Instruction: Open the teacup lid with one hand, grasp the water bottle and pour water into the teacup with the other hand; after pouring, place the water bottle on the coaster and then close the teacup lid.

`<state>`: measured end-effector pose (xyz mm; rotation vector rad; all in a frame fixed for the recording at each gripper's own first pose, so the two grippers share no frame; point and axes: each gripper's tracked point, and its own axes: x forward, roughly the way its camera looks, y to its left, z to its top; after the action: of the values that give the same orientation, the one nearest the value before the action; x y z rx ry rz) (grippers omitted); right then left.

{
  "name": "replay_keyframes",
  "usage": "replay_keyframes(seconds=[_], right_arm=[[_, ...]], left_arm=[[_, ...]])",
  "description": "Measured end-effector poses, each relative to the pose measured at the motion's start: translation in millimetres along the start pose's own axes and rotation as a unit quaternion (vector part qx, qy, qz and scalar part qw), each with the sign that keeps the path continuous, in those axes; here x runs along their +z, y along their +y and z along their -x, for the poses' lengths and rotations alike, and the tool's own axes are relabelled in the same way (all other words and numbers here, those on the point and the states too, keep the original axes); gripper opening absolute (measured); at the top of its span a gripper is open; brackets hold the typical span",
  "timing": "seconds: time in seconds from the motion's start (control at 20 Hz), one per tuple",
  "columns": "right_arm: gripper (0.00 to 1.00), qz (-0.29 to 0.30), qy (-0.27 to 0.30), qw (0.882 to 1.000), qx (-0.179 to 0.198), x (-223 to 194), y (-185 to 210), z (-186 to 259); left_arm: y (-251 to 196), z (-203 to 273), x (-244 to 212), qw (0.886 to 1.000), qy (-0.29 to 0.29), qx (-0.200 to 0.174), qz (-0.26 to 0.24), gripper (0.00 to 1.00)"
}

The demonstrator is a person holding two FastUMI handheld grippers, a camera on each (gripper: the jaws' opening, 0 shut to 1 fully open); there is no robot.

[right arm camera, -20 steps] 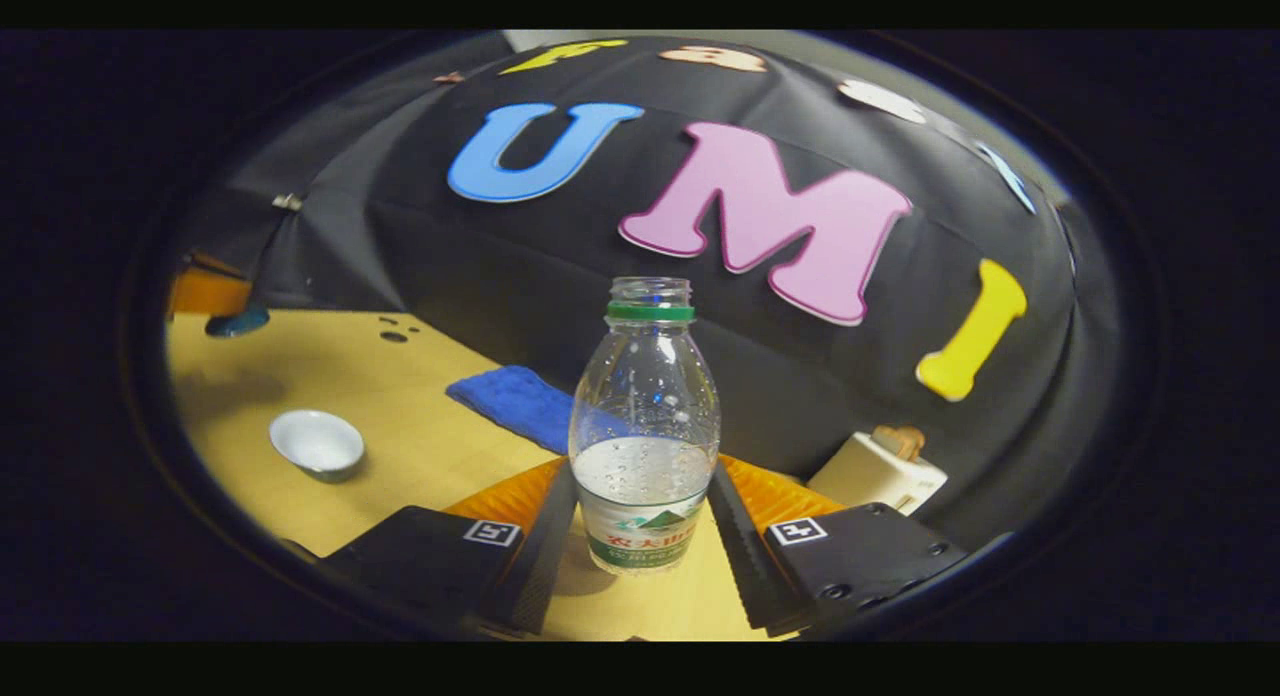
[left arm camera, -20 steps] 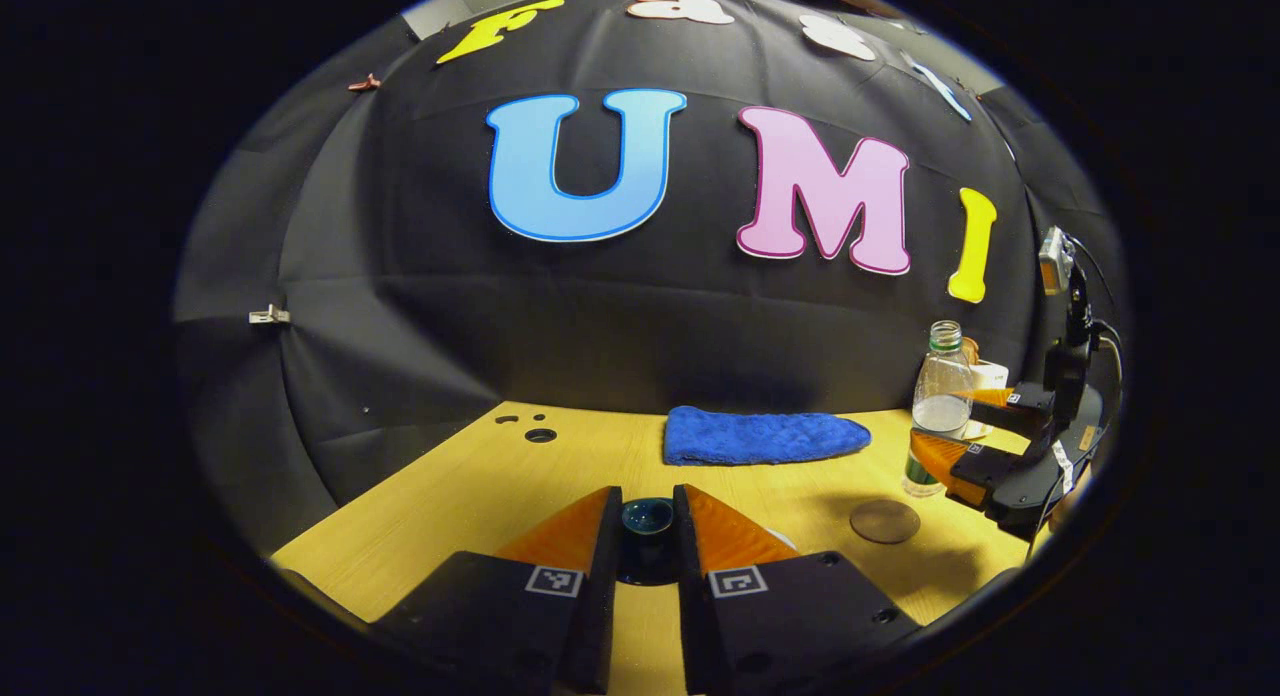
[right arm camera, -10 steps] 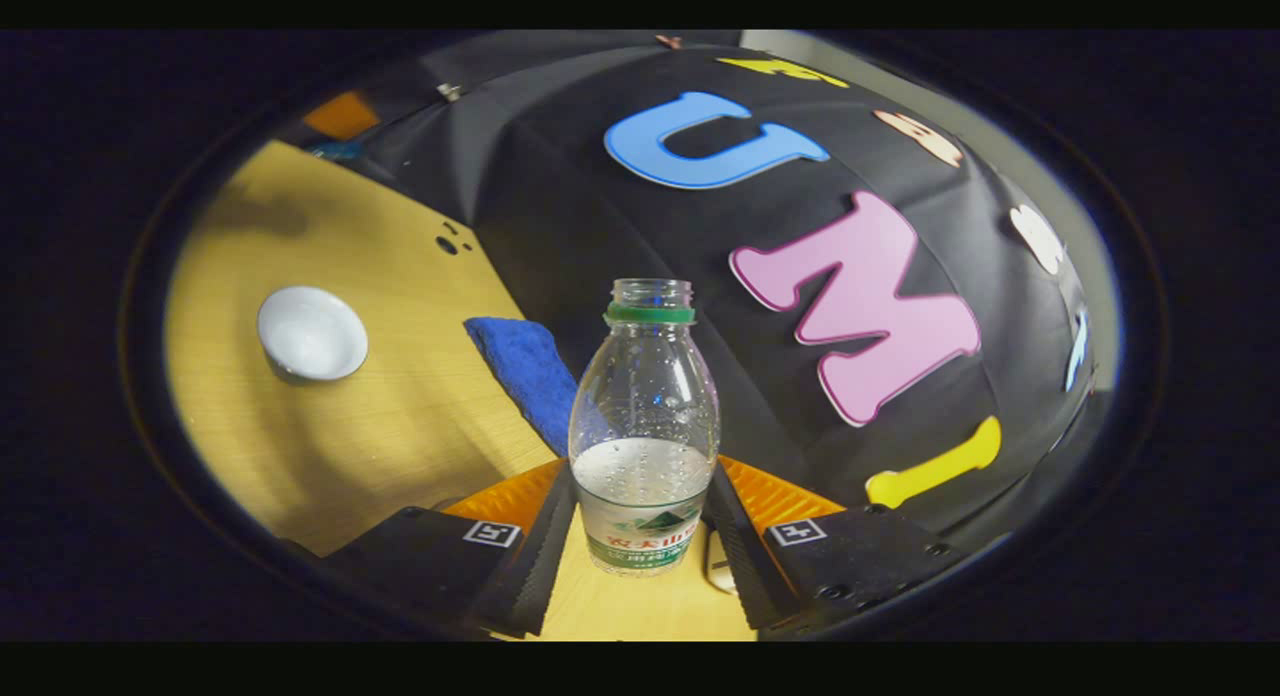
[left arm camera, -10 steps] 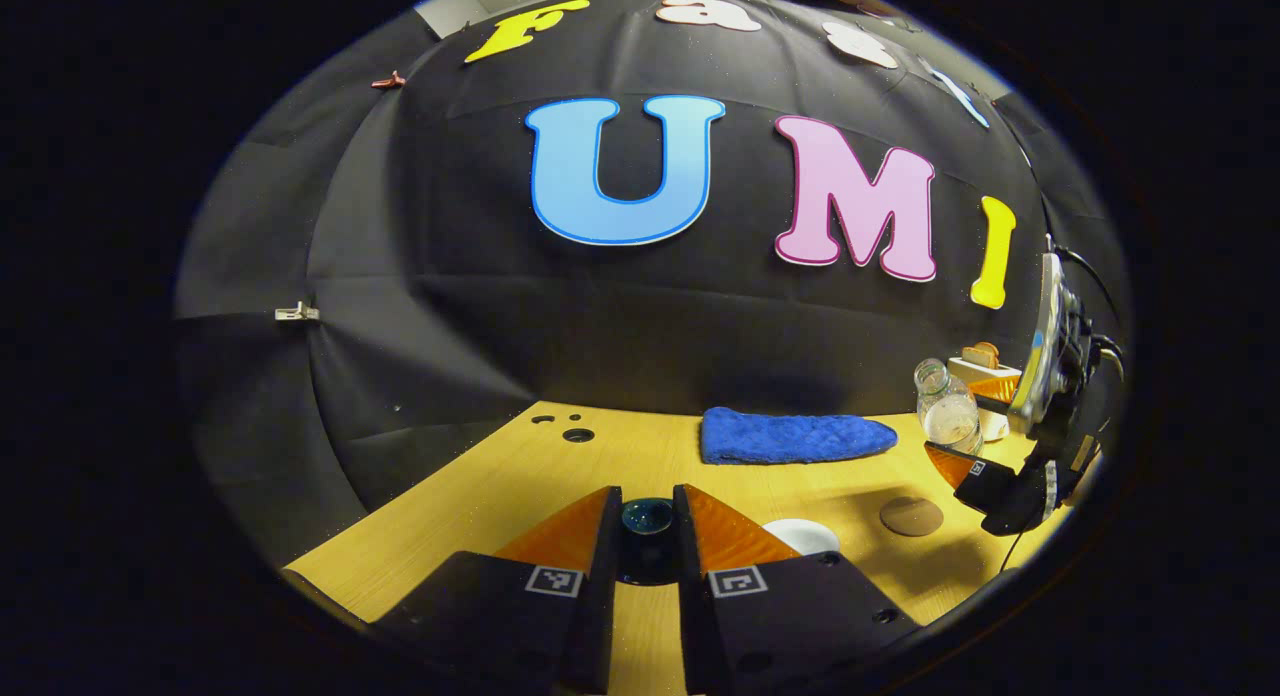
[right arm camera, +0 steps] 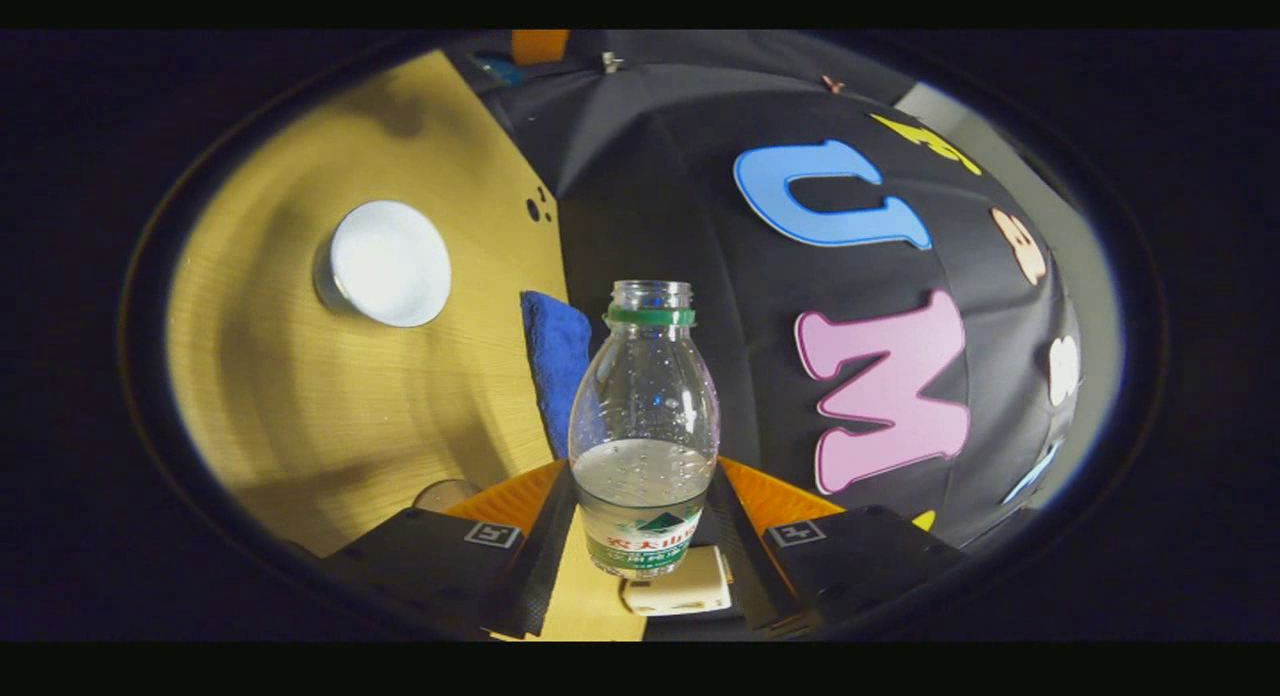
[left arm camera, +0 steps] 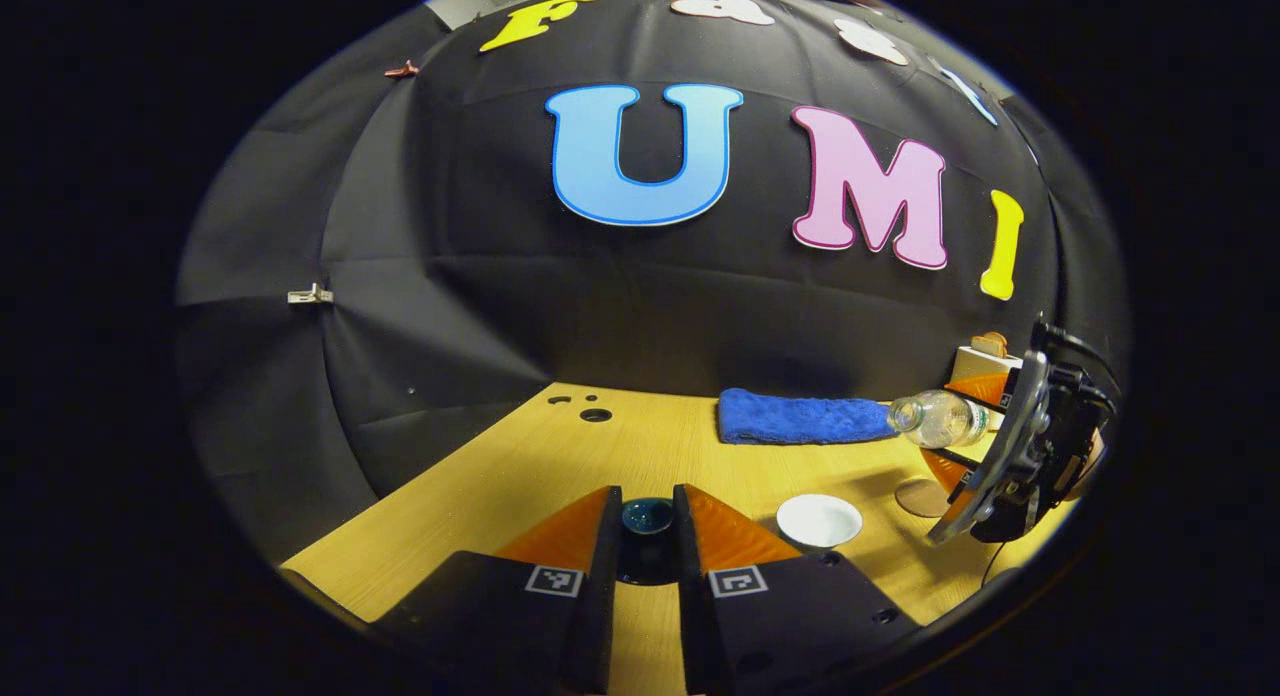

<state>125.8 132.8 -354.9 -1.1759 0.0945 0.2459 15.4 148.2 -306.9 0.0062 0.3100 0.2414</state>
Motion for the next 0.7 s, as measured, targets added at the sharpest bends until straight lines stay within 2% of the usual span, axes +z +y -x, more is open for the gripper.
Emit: replay_keyframes(seconds=[0.2, 0.25, 0.3, 0.7], right_arm=[[0.74, 0.057, -0.013, 0.998, -0.009, 7.2, 0.5, -0.7], [0.71, 0.069, -0.017, 0.997, -0.010, 8.0, 2.0, 0.6], [0.74, 0.079, -0.022, 0.997, -0.010, 9.2, 1.8, 1.1], [0.74, 0.146, -0.040, 0.988, -0.008, 15.7, -3.5, 5.5]], left_arm=[[1.6, 1.8, -1.1, 1.000, 0.001, -0.001, -0.004, 0.28], [2.0, 2.3, -2.5, 1.000, 0.001, -0.001, -0.003, 0.31], [2.5, 3.0, -3.2, 1.000, 0.002, -0.001, -0.003, 0.31], [2.9, 6.9, -6.6, 1.000, 0.005, -0.002, -0.001, 0.31]])
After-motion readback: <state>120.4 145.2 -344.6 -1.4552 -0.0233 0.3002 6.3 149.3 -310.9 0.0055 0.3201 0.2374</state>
